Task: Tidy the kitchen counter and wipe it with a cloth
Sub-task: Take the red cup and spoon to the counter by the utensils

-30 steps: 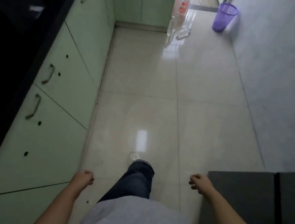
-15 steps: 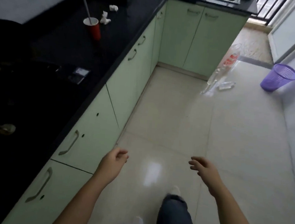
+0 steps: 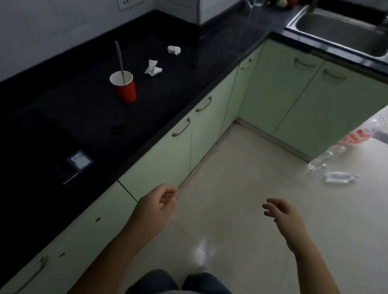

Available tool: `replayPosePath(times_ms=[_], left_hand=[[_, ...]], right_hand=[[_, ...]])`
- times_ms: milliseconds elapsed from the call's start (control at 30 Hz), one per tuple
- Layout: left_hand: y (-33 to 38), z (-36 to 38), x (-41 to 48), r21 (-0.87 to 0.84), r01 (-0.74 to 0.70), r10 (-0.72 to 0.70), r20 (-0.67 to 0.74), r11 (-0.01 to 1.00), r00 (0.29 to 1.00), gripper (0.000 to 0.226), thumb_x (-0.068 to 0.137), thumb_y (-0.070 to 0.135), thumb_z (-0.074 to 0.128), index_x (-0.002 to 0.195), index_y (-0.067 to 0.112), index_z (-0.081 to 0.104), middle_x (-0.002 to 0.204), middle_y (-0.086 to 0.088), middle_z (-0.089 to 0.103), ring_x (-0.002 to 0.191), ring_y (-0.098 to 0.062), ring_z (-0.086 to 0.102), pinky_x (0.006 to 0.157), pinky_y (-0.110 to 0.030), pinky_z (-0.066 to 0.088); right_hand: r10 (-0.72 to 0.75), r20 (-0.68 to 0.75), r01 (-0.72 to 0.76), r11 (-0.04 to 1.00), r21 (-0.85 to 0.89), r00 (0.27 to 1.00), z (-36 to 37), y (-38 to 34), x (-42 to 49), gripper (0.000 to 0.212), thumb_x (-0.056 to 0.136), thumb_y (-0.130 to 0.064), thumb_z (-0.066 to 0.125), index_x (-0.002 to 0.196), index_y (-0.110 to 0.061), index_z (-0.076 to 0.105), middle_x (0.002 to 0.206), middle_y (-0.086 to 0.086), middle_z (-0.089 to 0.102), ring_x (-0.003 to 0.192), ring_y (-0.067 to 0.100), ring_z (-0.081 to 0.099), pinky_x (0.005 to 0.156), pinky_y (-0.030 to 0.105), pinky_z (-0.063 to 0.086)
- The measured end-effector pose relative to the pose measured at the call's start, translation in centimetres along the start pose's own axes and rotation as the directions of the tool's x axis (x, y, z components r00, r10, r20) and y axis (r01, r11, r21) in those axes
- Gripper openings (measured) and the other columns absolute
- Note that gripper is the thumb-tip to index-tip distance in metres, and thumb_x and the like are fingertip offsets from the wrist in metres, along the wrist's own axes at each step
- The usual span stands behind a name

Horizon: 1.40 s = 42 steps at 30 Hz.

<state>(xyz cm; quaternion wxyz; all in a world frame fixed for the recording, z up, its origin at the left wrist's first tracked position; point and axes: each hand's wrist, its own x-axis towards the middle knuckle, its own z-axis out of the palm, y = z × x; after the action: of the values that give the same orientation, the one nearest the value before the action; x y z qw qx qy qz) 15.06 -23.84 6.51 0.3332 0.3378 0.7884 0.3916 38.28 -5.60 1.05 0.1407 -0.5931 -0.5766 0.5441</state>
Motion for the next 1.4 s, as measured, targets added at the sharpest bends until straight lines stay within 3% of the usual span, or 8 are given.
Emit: replayPosePath(times_ms=[400, 567, 667, 867, 1033, 1200, 1333, 1400], left_hand=[[-1.2, -8.5, 16.4, -0.247, 0.110, -0.228, -0.524, 0.963, 0.820, 0.035, 0.083, 0.011, 0.062, 0.115, 0.015, 0.050, 0.103, 0.005, 0.057, 0.094, -0.008, 0.056, 0.080, -0.026, 0.044], [-1.7, -11.4, 24.6, -0.177, 0.099, -0.189, -0.614, 0.979, 0.767, 0.064, 0.074, 0.016, 0.073, 0.129, 0.010, 0.040, 0.125, -0.004, 0.050, 0.110, -0.012, 0.050, 0.087, -0.025, 0.037], [-2.0, -12.8, 28.0, -0.176, 0.138, -0.220, -0.645, 0.975, 0.732, 0.079, 0.071, 0.020, 0.076, 0.136, 0.010, 0.032, 0.135, -0.007, 0.043, 0.119, -0.014, 0.045, 0.092, -0.025, 0.036], [-1.8, -13.6, 33.1, -0.260, 0.195, -0.324, -0.691, 0.946, 0.646, 0.092, 0.065, 0.027, 0.080, 0.138, 0.012, 0.027, 0.139, -0.006, 0.039, 0.127, -0.018, 0.040, 0.097, -0.025, 0.035], [-1.2, -13.7, 35.7, -0.372, 0.243, -0.444, -0.718, 0.896, 0.536, 0.090, 0.064, 0.030, 0.081, 0.137, 0.015, 0.031, 0.139, -0.002, 0.040, 0.127, -0.016, 0.041, 0.094, -0.024, 0.035], [-0.4, -13.3, 36.6, -0.442, 0.228, -0.496, -0.736, 0.868, 0.461, 0.071, 0.061, 0.031, 0.082, 0.121, 0.026, 0.044, 0.117, 0.011, 0.051, 0.108, -0.008, 0.053, 0.083, -0.021, 0.046], [1.1, -13.0, 36.6, -0.455, 0.249, -0.518, -0.743, 0.855, 0.424, 0.067, 0.060, 0.031, 0.083, 0.113, 0.030, 0.043, 0.110, 0.015, 0.047, 0.094, -0.001, 0.053, 0.069, -0.007, 0.040], [2.0, -12.6, 36.3, -0.455, 0.243, -0.516, -0.748, 0.857, 0.418, 0.065, 0.059, 0.031, 0.083, 0.109, 0.033, 0.041, 0.110, 0.015, 0.048, 0.090, 0.005, 0.053, 0.065, -0.005, 0.041]], right_hand=[[-0.263, 0.453, 0.348, 0.931, -0.113, 0.852, 14.0, -19.4, 13.5, 0.018, 0.092, -0.021, 0.050, 0.109, -0.019, 0.056, 0.100, -0.003, 0.067, 0.091, 0.006, 0.063, 0.066, 0.005, 0.045], [-0.312, 0.531, 0.415, 0.906, -0.085, 0.788, 19.7, -27.9, 18.9, 0.015, 0.089, -0.021, 0.056, 0.104, -0.020, 0.061, 0.100, 0.004, 0.069, 0.093, 0.016, 0.065, 0.079, 0.021, 0.051], [-0.359, 0.589, 0.482, 0.874, -0.059, 0.724, 23.3, -31.9, 21.7, 0.012, 0.087, -0.021, 0.059, 0.097, -0.028, 0.059, 0.101, 0.006, 0.069, 0.096, 0.020, 0.065, 0.091, 0.033, 0.051], [-0.397, 0.708, 0.541, 0.841, 0.025, 0.584, 29.7, -37.3, 25.6, 0.033, 0.087, -0.013, 0.058, 0.120, -0.015, 0.052, 0.101, -0.004, 0.063, 0.089, 0.000, 0.059, 0.081, 0.015, 0.047], [-0.330, 0.831, 0.565, 0.825, 0.024, 0.447, 34.5, -39.3, 27.1, 0.043, 0.087, -0.014, 0.058, 0.128, -0.013, 0.045, 0.108, -0.003, 0.058, 0.099, 0.008, 0.058, 0.077, 0.015, 0.048], [-0.305, 0.881, 0.600, 0.799, 0.031, 0.361, 36.7, -39.7, 28.1, 0.017, 0.089, -0.015, 0.056, 0.105, -0.018, 0.055, 0.098, -0.002, 0.065, 0.088, 0.002, 0.061, 0.069, 0.008, 0.048], [-0.320, 0.886, 0.622, 0.782, 0.048, 0.335, 36.8, -40.4, 28.4, 0.009, 0.088, -0.016, 0.056, 0.082, -0.022, 0.058, 0.096, 0.009, 0.069, 0.091, 0.019, 0.065, 0.080, 0.032, 0.052], [-0.333, 0.890, 0.621, 0.780, 0.076, 0.311, 36.4, -41.1, 28.4, 0.011, 0.088, -0.015, 0.056, 0.078, -0.018, 0.059, 0.091, 0.008, 0.070, 0.086, 0.015, 0.067, 0.077, 0.029, 0.053]])
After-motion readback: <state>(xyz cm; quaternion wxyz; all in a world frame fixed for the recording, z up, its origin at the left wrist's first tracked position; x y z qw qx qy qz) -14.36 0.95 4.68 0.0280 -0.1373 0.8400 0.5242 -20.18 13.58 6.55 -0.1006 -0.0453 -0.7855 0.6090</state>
